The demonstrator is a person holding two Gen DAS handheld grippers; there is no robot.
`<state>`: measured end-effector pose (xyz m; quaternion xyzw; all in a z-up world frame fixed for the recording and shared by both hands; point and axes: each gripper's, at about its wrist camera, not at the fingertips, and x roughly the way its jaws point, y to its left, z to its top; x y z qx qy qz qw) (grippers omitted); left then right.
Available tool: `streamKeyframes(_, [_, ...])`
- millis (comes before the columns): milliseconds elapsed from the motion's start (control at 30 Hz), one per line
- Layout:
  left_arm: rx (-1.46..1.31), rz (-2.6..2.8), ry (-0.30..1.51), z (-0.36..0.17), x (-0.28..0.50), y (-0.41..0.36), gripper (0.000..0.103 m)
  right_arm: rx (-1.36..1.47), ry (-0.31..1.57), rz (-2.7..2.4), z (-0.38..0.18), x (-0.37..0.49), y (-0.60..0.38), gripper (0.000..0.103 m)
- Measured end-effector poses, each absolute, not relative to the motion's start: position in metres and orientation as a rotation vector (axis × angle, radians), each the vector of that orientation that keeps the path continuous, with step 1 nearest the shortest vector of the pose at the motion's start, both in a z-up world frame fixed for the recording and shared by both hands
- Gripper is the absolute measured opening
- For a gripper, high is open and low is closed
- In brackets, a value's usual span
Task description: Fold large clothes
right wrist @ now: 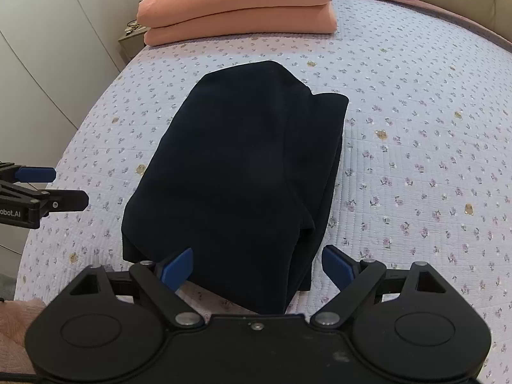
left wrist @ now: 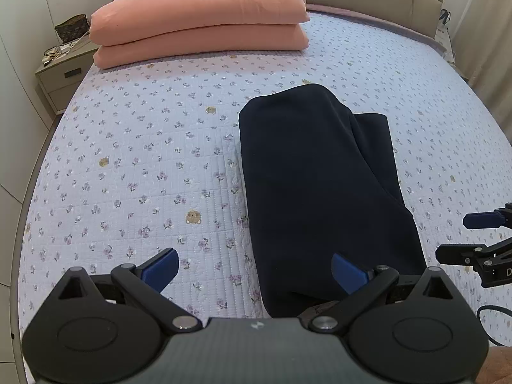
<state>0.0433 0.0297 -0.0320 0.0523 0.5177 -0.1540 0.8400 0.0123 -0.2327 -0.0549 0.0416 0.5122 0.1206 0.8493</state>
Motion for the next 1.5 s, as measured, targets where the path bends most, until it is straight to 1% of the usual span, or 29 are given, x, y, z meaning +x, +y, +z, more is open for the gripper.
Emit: streamKeyframes(1500, [0.109, -0.316, 1.096, -0.0308, 0.0421, 0.0284, 0.103, 0.078, 1.068, 0.265, -0.0532, 0.0123, -0.2308, 0.103])
